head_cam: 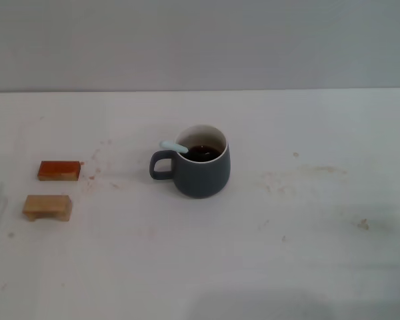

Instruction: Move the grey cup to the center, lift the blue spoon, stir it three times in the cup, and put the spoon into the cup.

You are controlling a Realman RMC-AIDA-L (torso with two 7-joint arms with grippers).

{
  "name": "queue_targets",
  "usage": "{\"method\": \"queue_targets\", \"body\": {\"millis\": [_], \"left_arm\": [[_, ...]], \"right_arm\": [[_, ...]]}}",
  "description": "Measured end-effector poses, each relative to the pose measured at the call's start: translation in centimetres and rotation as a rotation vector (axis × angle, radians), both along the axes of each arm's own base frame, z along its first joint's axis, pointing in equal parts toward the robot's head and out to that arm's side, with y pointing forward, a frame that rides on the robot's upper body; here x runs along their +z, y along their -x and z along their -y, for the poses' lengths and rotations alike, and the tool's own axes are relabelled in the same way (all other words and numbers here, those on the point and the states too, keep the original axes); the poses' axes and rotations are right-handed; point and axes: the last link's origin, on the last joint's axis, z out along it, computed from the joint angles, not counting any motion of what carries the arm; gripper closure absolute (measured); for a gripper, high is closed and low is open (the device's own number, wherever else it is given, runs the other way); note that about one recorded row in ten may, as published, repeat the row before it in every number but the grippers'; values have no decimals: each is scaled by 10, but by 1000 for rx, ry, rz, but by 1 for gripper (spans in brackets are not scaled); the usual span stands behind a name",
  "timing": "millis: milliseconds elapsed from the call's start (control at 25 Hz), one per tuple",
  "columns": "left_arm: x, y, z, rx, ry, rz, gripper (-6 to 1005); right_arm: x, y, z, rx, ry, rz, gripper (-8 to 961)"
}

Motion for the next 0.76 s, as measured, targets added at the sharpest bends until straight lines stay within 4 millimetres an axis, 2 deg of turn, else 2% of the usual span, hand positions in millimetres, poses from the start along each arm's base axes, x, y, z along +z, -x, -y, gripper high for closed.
{"method": "queue_targets", "body": {"millis": [40, 240, 760], "left_arm": [[0, 10, 9, 5, -20, -15, 172], [2, 20, 18, 20, -28, 25, 172], [-6, 19, 17, 11, 13, 11, 172]], "right_arm": [[0, 1, 0, 4, -1, 0, 955], [-1, 2, 0, 9, 3, 0, 954], [-2, 4, -1, 9, 0, 24, 954]]}}
